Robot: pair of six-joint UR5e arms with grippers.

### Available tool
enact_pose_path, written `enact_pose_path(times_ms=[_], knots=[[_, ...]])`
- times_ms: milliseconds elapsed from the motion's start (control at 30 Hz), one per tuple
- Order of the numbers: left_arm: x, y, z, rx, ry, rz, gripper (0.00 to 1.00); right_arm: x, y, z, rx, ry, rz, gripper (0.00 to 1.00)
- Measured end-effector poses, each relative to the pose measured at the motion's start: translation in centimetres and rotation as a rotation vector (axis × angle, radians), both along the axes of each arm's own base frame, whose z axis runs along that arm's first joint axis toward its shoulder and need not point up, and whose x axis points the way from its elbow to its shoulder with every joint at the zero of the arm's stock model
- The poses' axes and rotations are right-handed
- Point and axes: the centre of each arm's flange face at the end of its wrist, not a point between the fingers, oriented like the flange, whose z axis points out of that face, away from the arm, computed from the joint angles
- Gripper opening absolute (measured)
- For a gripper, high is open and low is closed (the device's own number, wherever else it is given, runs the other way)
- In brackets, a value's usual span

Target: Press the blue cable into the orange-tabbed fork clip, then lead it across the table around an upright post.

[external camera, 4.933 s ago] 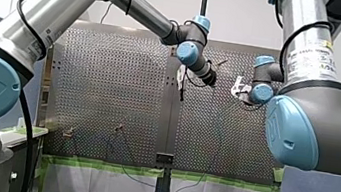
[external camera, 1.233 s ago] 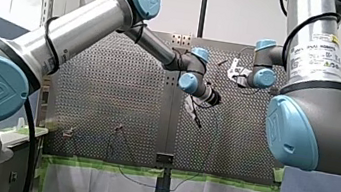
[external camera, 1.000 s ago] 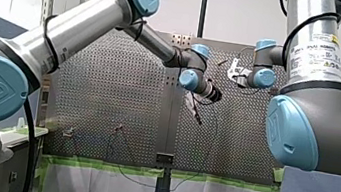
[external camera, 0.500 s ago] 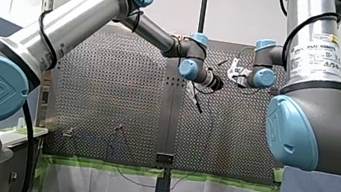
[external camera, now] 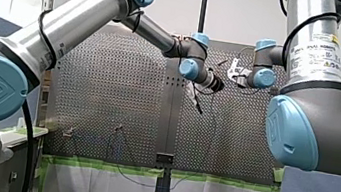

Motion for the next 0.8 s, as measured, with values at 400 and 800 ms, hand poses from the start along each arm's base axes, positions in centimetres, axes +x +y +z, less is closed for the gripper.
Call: enact_pose_path(times_ms=[400, 800], knots=[[0.2, 1.1, -1.9, 0.101, 0.034, 0.044, 0.51, 0.0, 0.0, 0.0, -0.001, 0.001, 0.000, 0.00], [1.5, 1.2, -4.7, 0.067, 0.087, 0.033, 0.49, 0.4, 0.2, 0.0, -0.001, 0.001, 0.007, 0.00]])
